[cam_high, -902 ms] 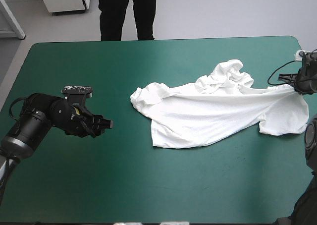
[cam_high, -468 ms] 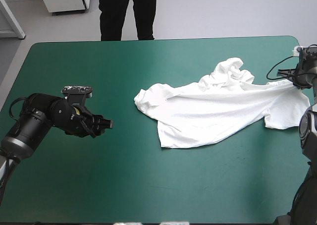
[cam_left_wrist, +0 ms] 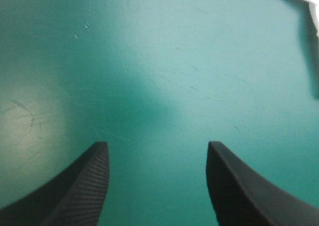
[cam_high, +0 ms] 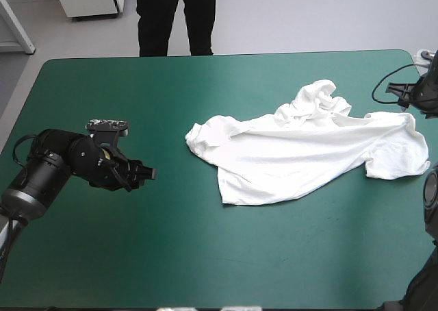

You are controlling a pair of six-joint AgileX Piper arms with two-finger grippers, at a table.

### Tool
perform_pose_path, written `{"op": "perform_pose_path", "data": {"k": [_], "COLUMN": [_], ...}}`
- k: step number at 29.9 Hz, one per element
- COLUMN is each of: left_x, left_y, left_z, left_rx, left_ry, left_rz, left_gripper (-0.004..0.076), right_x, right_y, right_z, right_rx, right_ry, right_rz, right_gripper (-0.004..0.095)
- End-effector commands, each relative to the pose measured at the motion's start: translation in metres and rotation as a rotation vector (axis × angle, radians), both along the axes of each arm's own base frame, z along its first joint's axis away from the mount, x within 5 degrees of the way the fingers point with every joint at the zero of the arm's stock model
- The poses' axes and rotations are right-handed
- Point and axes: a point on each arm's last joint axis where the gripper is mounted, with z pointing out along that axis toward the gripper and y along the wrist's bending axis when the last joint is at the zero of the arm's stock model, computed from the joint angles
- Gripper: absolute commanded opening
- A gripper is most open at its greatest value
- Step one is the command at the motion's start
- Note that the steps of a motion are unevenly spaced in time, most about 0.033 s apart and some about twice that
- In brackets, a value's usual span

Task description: Fold the cloth

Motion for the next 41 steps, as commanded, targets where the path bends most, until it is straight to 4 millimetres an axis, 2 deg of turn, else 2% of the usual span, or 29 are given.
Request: {"op": "perform_pose_path", "data": {"k": [1, 5, 14, 19, 24, 28, 31, 38, 41], "left_x": [-0.003, -0.002, 0.001, 0.002, 0.007, 0.023, 0.044, 0.101, 0.128], "left_y": [-0.001, -0.001, -0.001, -0.002, -0.003, -0.008, -0.014, -0.031, -0.039], "left_z": [0.015, 0.015, 0.027, 0.028, 0.029, 0.022, 0.020, 0.033, 0.031], "left_rx": [-0.025, -0.011, 0.012, 0.024, 0.025, 0.036, 0.045, 0.061, 0.067], "left_ry": [-0.071, -0.080, -0.142, -0.170, -0.211, -0.174, -0.153, -0.148, -0.124], "left_rz": [-0.019, -0.052, -0.122, -0.155, -0.169, -0.178, -0.199, -0.235, -0.245], "left_gripper": [0.0419, 0.0419, 0.0419, 0.0419, 0.0419, 0.0419, 0.0419, 0.0419, 0.0419], "right_x": [-0.033, -0.054, -0.107, -0.138, -0.162, -0.167, -0.166, -0.165, -0.165], "right_y": [0.017, 0.049, 0.144, 0.180, 0.186, 0.185, 0.186, 0.186, 0.186], "right_z": [0.067, 0.076, 0.068, 0.072, 0.052, 0.042, 0.042, 0.043, 0.043], "right_rx": [-0.005, 0.017, -0.018, 0.032, 0.053, 0.054, 0.058, 0.055, 0.055], "right_ry": [-0.132, -0.074, 0.003, -0.014, 0.050, 0.083, 0.068, 0.061, 0.055], "right_rz": [0.049, 0.120, 0.391, 0.504, 0.520, 0.519, 0.520, 0.525, 0.526], "right_gripper": [0.0507, 0.0507, 0.0499, 0.0499, 0.0499, 0.0499, 0.0493, 0.0486, 0.0486]}}
